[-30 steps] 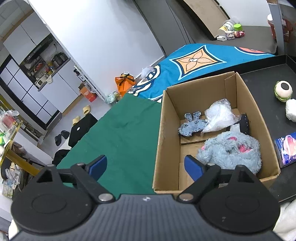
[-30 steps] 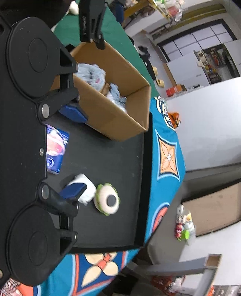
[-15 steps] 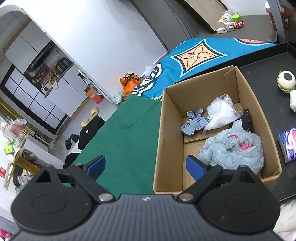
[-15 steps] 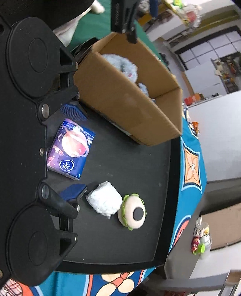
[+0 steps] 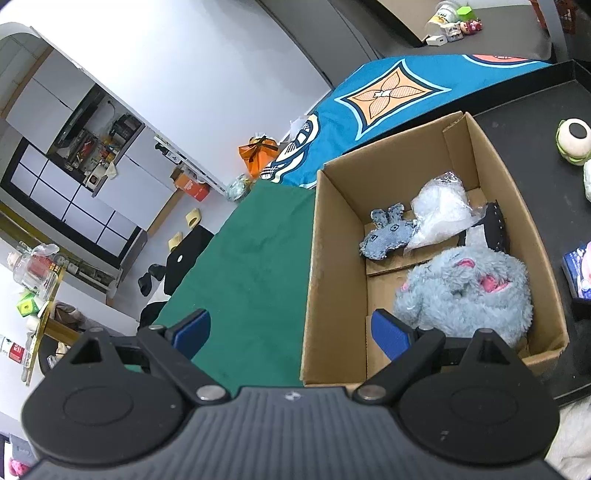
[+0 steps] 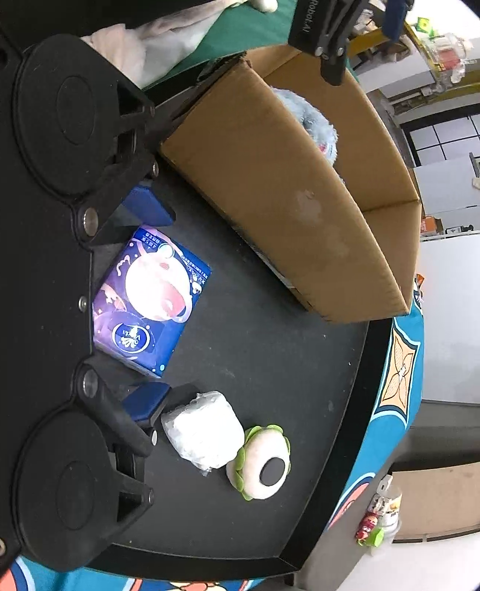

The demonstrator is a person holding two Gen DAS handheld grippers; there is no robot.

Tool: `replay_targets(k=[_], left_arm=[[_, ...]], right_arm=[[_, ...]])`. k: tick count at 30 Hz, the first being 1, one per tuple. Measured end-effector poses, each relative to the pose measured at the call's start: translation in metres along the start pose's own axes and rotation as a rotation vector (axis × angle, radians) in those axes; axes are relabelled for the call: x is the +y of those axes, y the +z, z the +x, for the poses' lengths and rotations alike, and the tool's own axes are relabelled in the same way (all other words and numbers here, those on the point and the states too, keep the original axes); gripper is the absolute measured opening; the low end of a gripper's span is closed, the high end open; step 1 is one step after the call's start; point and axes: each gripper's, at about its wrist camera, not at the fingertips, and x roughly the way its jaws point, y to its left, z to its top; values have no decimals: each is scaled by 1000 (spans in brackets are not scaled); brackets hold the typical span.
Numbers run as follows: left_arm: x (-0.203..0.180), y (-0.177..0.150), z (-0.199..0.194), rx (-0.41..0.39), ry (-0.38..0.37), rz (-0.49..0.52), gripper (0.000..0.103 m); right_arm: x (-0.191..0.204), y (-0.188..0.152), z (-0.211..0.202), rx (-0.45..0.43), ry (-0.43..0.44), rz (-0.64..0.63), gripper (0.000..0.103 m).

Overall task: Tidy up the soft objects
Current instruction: 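Reach the right tool to the purple tissue pack and grasp it, then carry the tissue pack with the right tool into the box and release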

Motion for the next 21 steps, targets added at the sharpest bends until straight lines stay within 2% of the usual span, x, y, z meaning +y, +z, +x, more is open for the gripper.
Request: replay_targets(k=[5, 7, 10, 21], left_arm=[[-3, 1, -1, 7, 14, 18, 93], [-4, 2, -1, 7, 20, 21, 93], [-5, 1, -3, 2, 28, 28, 93], [-5, -1, -7, -9, 34, 30, 93]], right_arm=[[-3, -2, 0, 50, 35, 19, 87], [4, -6, 0, 60, 12, -30, 87], [11, -8, -1, 59, -12, -84, 76], [-8, 0, -25, 18, -54, 21, 75]])
